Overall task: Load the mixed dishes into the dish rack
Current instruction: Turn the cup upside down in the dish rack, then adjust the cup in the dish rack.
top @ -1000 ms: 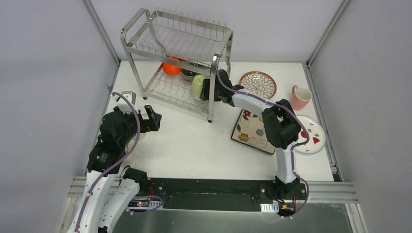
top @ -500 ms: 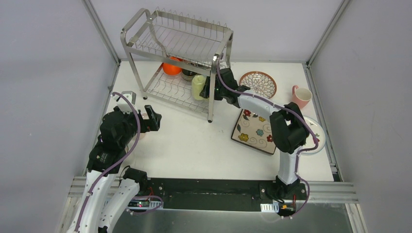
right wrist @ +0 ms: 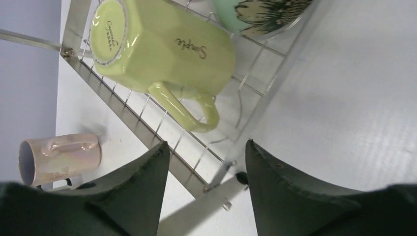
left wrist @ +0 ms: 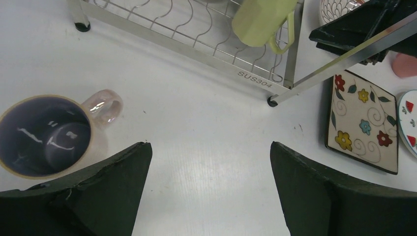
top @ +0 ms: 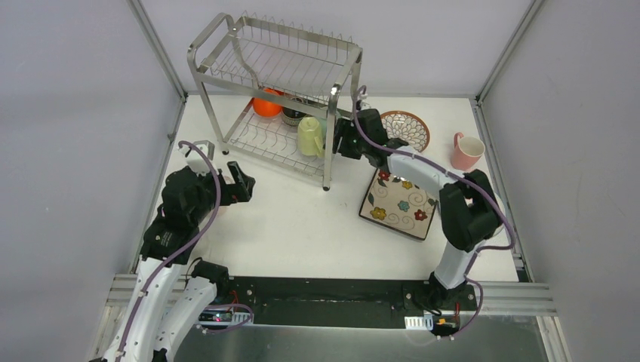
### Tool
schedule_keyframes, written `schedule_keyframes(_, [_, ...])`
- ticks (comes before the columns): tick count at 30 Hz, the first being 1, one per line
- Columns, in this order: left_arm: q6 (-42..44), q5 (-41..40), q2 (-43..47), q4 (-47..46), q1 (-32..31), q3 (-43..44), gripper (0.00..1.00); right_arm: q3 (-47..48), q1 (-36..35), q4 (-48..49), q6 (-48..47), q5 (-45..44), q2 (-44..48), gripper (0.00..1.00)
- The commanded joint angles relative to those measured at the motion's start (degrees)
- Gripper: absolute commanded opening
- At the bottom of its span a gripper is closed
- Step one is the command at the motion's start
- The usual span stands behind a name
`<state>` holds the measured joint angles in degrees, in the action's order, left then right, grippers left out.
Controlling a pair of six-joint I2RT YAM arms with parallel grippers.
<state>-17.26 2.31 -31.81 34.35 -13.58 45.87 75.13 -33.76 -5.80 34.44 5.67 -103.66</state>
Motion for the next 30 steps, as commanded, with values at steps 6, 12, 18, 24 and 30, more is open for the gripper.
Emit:
schedule_keyframes(6, [-12.18,6.0,-7.69,-9.4,-0.57,-0.87,0.92,-13.52,1.74,-0.66,-1.24,-1.96,20.27,0.77])
schedule_keyframes(12, [-21.98,5.32,-17.18,-15.83,-0.57,1.75,0.88,-19.18,1.74,-5.83,-4.13,-0.96,30.66,0.92])
schedule_keyframes(18, [-28.2,6.39,-24.18,-30.16,-0.57,-0.81,0.86,-23.7,1.79,-9.66,-4.27,0.66,42.91,1.0])
schedule_keyframes(24, [-32.62,3.09,-30.95,-33.27,-0.57,1.7,0.83,-26.35,1.77,-13.35,-3.46,1.66,53.18,1.0])
schedule_keyframes(30, [-35.08,0.11,-38.82,-37.16,-0.57,4.37,0.78,-27.11,1.76,-15.51,-2.95,2.59,59.08,1.0])
